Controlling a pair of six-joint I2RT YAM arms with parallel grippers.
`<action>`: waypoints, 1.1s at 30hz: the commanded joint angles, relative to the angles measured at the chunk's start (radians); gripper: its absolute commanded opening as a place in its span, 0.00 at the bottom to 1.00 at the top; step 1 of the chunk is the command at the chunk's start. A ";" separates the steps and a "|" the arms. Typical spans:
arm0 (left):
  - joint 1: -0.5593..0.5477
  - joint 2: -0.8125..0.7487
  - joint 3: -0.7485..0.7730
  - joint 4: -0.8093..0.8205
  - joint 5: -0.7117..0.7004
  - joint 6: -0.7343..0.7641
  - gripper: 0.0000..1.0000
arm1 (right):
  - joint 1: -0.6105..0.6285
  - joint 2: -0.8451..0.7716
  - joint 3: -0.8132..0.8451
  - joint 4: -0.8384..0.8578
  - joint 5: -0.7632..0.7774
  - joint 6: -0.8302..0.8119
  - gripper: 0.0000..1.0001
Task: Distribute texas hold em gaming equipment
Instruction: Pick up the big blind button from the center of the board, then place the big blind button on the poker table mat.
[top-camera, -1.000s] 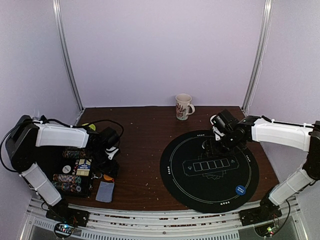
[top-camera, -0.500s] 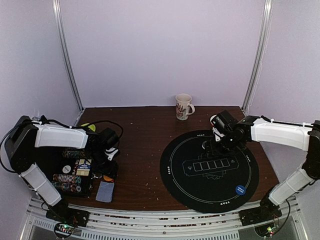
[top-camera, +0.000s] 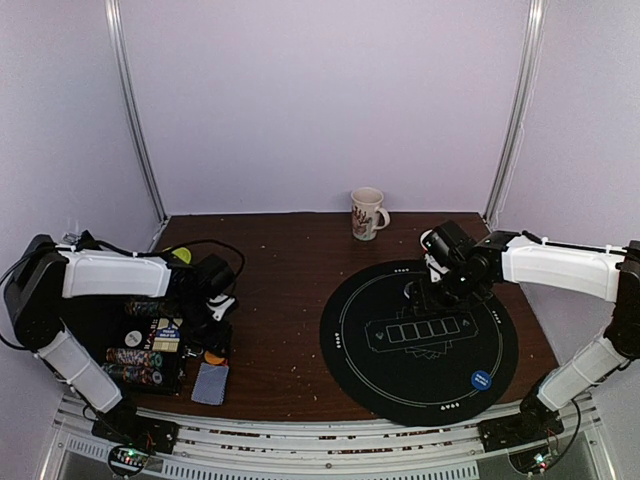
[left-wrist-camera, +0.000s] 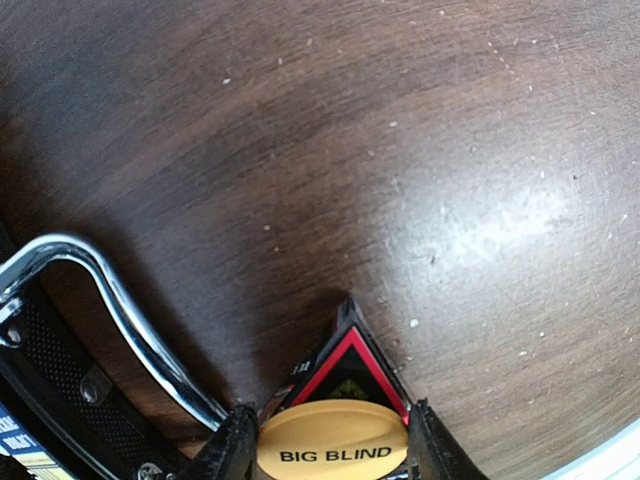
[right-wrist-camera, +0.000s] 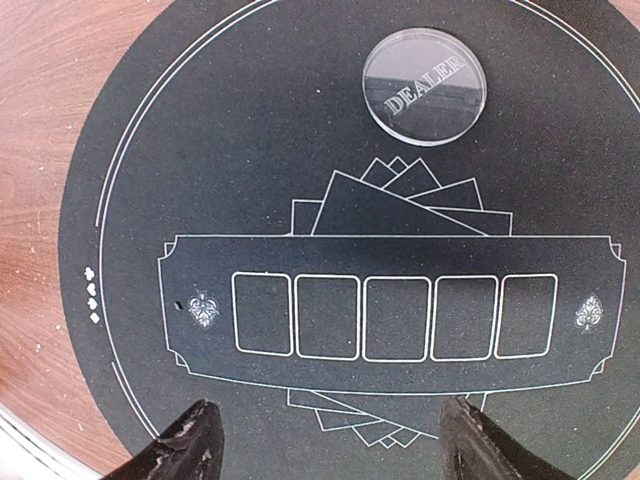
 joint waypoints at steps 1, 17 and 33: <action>0.009 -0.029 0.042 -0.025 0.007 0.016 0.34 | 0.003 -0.016 0.028 -0.026 0.016 -0.009 0.76; -0.242 0.083 0.419 0.003 -0.008 0.253 0.33 | -0.005 -0.047 0.072 0.175 -0.284 0.081 0.76; -0.644 0.623 0.947 -0.049 0.056 0.419 0.31 | -0.330 -0.312 -0.113 0.027 -0.131 -0.037 0.77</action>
